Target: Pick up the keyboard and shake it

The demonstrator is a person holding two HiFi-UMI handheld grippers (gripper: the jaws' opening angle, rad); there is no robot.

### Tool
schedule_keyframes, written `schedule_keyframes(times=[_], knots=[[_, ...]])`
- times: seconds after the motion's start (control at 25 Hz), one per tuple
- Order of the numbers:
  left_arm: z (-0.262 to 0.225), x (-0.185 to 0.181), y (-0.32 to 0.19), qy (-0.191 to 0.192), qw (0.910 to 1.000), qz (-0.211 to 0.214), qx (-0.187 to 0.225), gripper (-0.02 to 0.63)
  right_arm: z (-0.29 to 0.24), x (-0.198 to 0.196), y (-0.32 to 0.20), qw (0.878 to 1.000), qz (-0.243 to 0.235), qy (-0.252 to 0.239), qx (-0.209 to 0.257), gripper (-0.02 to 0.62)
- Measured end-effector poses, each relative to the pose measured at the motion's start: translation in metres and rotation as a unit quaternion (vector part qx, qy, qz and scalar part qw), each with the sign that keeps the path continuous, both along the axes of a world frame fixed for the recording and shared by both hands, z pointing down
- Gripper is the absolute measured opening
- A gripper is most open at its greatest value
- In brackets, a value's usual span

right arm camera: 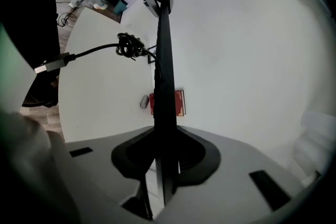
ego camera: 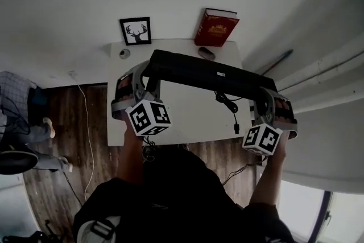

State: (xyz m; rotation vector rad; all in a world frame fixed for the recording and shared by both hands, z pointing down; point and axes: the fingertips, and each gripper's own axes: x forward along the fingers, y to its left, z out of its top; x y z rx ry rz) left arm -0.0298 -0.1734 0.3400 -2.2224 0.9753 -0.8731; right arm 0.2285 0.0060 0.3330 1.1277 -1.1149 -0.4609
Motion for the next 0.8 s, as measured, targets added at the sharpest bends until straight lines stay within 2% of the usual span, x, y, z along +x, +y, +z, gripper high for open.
schedule_keyframes(times=[0.16,0.28,0.4,0.6,0.68,0.8], knots=[[-0.002,-0.067,-0.015,-0.001,0.9979,-0.065,-0.001,0.138,-0.002,-0.045,-0.051,0.998,-0.067,0.001,0.001,0.095],[-0.004,-0.124,-0.018,-0.010,0.9931,-0.117,-0.001,0.138,0.001,-0.087,-0.085,0.993,-0.117,-0.002,-0.003,0.095],[-0.007,-0.191,-0.010,-0.016,0.9815,-0.191,0.002,0.138,0.005,-0.141,-0.124,0.982,-0.190,-0.009,0.000,0.095],[-0.030,-0.284,0.013,-0.032,0.9559,-0.291,0.027,0.138,0.001,-0.228,-0.167,0.958,-0.285,-0.031,0.019,0.095],[-0.034,-0.309,0.023,-0.036,0.9467,-0.319,0.029,0.138,-0.001,-0.253,-0.174,0.949,-0.311,-0.036,0.022,0.095],[-0.032,-0.324,0.033,-0.030,0.9414,-0.335,0.027,0.138,-0.001,-0.269,-0.176,0.944,-0.328,-0.033,0.024,0.095]])
